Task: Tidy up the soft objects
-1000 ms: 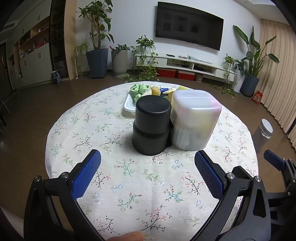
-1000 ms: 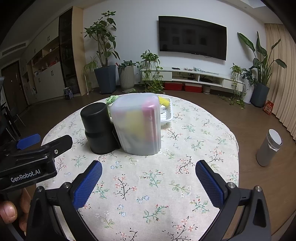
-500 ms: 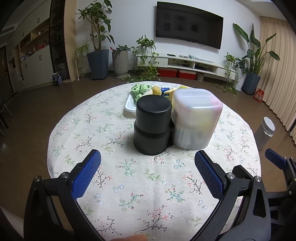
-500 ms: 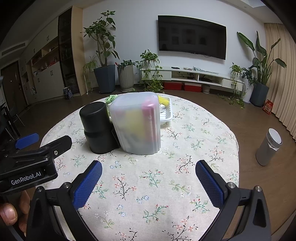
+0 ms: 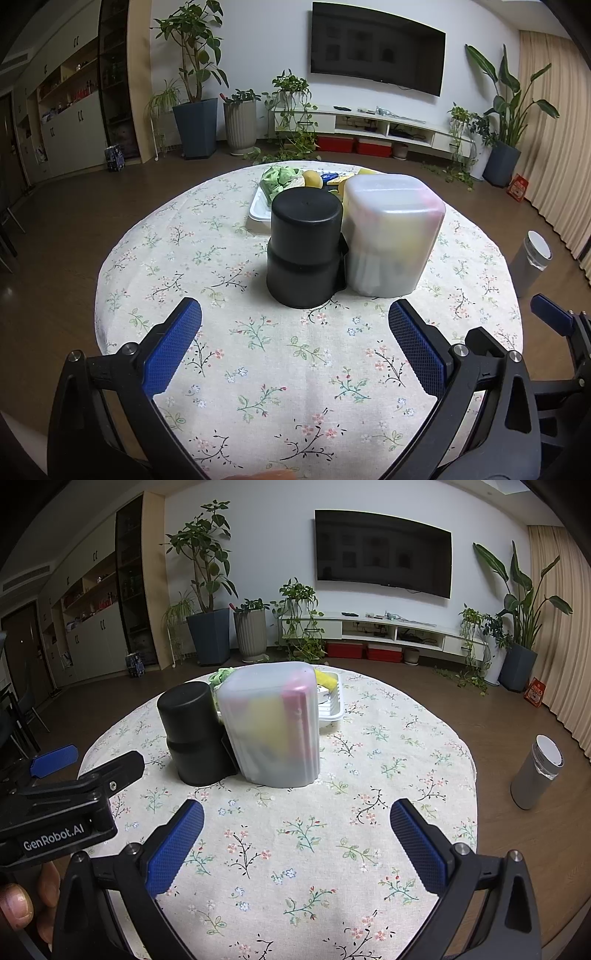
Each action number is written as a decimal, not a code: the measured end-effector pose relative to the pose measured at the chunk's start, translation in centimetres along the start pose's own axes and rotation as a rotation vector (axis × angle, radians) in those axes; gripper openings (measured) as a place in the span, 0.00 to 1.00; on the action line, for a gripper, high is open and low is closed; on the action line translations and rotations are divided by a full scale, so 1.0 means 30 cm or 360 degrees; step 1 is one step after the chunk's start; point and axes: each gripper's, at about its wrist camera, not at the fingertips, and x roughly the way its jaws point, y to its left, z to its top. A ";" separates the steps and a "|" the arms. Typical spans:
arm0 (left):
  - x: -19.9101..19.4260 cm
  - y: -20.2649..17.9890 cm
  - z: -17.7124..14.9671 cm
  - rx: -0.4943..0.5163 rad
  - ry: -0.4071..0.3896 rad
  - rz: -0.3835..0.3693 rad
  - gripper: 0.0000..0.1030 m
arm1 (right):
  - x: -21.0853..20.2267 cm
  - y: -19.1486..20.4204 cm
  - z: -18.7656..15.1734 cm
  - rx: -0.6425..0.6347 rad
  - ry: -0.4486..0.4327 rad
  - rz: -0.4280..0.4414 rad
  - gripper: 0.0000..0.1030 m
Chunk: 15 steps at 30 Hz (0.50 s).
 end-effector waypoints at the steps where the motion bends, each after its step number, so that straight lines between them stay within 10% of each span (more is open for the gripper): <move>1: 0.001 -0.001 0.000 0.0002 0.0000 0.0000 1.00 | 0.000 0.000 0.000 0.0000 0.0001 0.0000 1.00; 15: 0.011 0.001 -0.005 0.0006 0.0003 0.0015 1.00 | 0.006 -0.003 -0.006 -0.0002 0.0009 -0.0007 1.00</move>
